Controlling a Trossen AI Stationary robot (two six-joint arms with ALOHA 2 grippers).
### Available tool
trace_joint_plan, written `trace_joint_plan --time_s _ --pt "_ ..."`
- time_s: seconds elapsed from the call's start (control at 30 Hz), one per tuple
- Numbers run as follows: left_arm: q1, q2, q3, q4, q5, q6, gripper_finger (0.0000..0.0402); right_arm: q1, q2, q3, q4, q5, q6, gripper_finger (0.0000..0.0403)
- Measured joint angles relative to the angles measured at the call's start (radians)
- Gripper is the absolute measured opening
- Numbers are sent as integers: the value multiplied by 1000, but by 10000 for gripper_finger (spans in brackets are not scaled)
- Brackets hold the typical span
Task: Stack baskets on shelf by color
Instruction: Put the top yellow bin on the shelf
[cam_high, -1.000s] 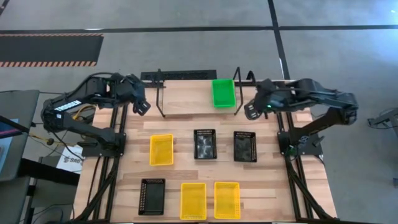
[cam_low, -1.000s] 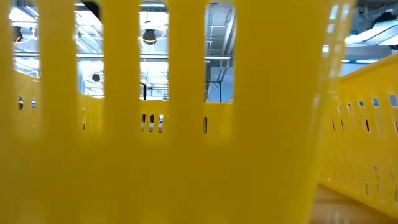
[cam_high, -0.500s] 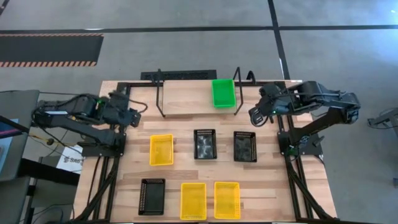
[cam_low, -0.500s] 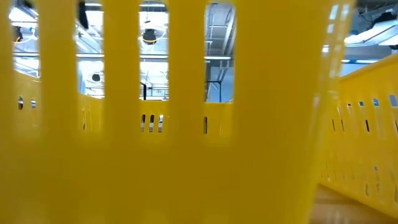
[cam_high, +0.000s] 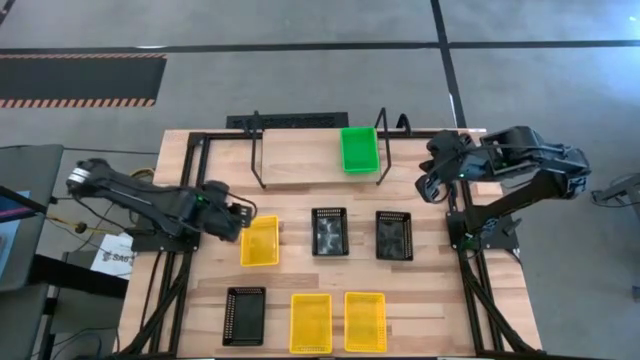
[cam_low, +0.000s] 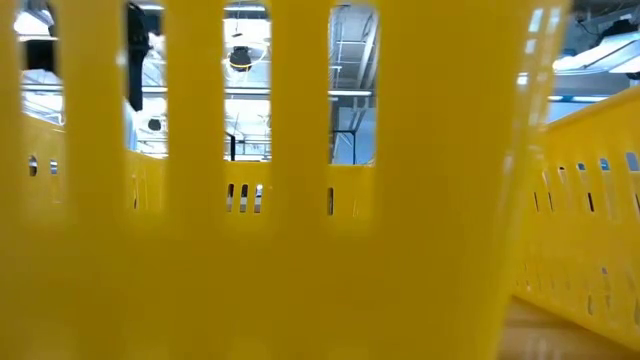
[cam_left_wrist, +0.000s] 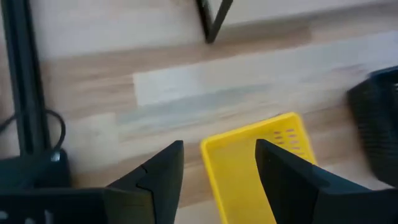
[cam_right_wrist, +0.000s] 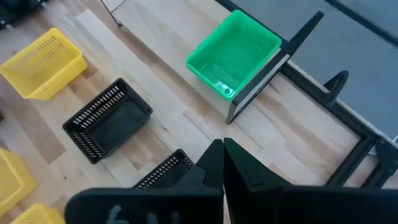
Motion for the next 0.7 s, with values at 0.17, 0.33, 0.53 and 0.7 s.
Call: trace_joint_plan --time_s 0.17,0.33,0.53,0.7 --pt "-15 119 0 14 118 -80 186 0 -13 0 0 0 -49 19" --pt "-29 196 -1 94 215 -111 186 0 -9 0 0 0 -72 16" --pt "-28 238 -1 116 270 -133 186 0 -8 0 5 0 -117 18" --pt "-29 266 -1 112 314 -154 186 0 -8 0 9 0 -120 19"
